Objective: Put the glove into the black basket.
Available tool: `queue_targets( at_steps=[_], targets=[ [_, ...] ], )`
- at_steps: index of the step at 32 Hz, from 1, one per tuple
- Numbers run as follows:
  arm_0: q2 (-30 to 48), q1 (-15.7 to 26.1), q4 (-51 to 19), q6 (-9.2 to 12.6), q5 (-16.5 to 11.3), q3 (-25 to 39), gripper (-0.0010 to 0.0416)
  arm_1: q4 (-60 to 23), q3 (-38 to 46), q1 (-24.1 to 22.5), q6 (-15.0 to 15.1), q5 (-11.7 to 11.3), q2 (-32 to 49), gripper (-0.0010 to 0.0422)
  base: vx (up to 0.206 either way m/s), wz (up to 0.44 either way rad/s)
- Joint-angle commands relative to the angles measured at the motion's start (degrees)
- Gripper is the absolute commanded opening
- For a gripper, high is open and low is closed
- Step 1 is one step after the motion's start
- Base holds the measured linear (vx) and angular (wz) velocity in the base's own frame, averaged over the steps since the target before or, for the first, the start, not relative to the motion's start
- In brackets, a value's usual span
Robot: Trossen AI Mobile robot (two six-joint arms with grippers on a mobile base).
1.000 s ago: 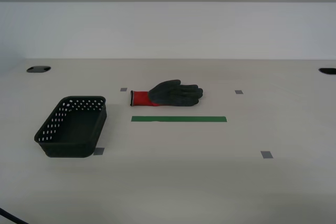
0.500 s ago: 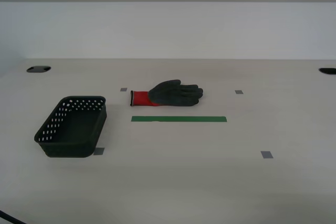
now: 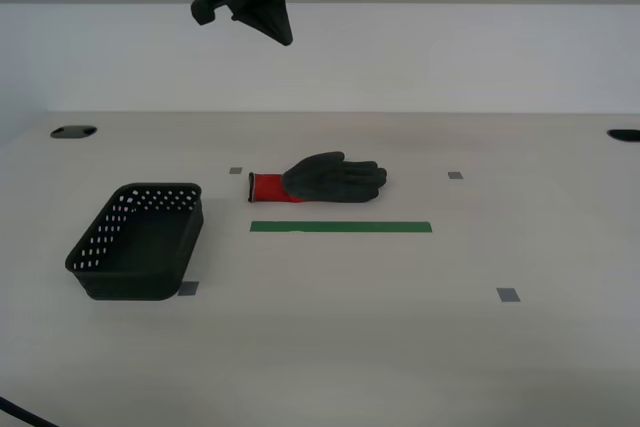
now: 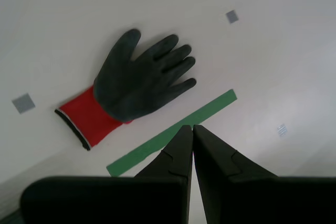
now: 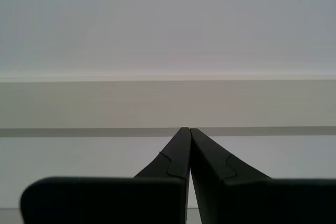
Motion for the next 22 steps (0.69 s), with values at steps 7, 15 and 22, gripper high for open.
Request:
queue_targets(
  at_steps=[7, 15, 22],
  targets=[
    [0.0, 0.0, -0.3, 0.0, 0.0, 0.0, 0.0001, -9.3, 16.7, -2.0, -2.0, -1.1, 16.4, 0.0000, 0.000, 0.000],
    [0.0, 0.0, -1.0, 0.0, 0.0, 0.0, 0.0001, -10.1, 25.1, -7.1, -5.1, -7.1, 26.1, 0.0000, 0.000, 0.000],
    [0.0, 0.0, -1.4, 0.0, 0.0, 0.0, 0.0000, -10.4, 28.7, -8.9, -8.7, -10.2, 31.6, 0.0000, 0.000, 0.000]
  ],
)
